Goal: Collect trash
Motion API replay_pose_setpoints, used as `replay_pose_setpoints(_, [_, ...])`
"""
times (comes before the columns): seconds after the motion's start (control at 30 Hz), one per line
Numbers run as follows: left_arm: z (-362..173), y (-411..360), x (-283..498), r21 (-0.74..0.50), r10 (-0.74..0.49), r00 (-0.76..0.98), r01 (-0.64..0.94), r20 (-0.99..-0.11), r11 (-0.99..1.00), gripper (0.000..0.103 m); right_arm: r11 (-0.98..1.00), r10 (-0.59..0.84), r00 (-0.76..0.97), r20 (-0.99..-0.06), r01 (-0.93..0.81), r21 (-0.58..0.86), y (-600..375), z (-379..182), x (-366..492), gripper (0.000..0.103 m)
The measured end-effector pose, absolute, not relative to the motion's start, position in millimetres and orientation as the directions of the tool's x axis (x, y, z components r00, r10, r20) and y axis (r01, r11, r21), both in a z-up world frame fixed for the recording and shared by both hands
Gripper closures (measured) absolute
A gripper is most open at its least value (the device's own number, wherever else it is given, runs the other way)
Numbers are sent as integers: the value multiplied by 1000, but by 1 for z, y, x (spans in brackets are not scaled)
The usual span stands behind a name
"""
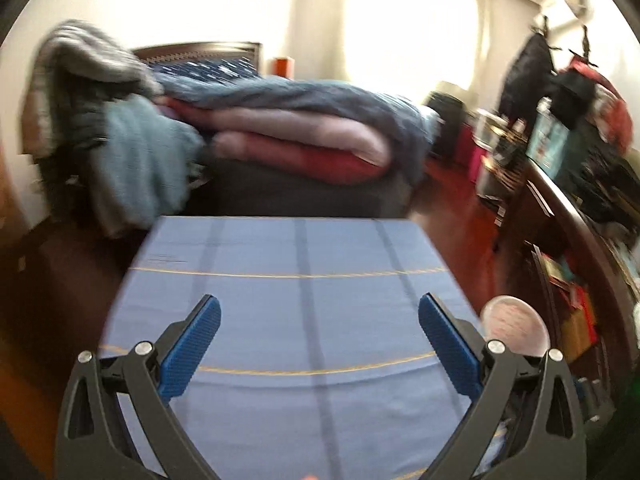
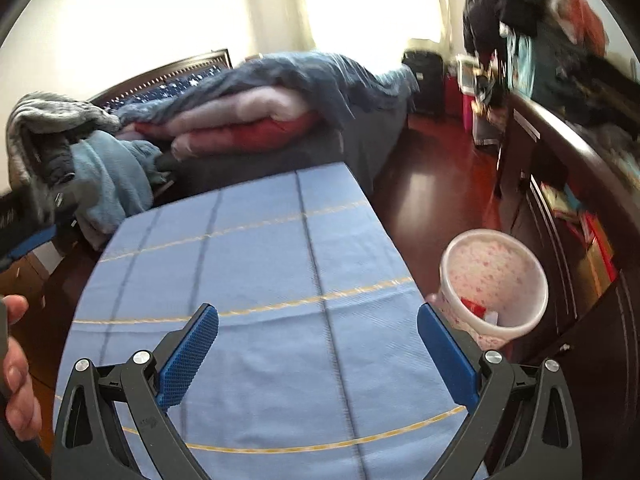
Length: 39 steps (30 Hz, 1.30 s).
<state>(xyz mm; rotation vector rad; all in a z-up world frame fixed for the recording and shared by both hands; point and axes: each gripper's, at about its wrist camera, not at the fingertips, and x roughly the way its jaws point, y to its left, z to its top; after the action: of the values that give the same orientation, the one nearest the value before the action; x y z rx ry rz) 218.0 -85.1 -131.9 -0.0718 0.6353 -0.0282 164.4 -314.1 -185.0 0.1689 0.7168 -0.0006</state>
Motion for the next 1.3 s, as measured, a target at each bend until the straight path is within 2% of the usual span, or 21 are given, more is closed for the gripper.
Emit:
replay_pose_setpoints(0.17, [-116, -48, 173, -30, 49, 837, -79, -545, 996, 4, 993, 54, 820, -570, 16, 117, -276, -155, 138, 4])
replay_pose_setpoints(0.3, [-104, -31, 142, -21, 74, 857, -99, -511, 995, 4, 995, 52, 852, -522, -1, 99, -257, -136, 117, 4])
replay_pose_setpoints(0.53, [-73, -17, 84, -38, 82, 906, -107, -416, 994, 4, 1000, -2, 904, -428, 9, 14, -234, -102, 81, 4])
replay_pose_setpoints(1.0, [-27, -17, 31, -41, 49, 952, -64, -301, 997, 3, 998, -63, 957, -284, 69, 10, -235, -56, 31, 4])
replay_pose_setpoints(1.3, [-23, -22, 16, -36, 21, 959, -32, -283, 999, 3, 996, -81, 958, -275, 86, 6, -237, -54, 18, 4])
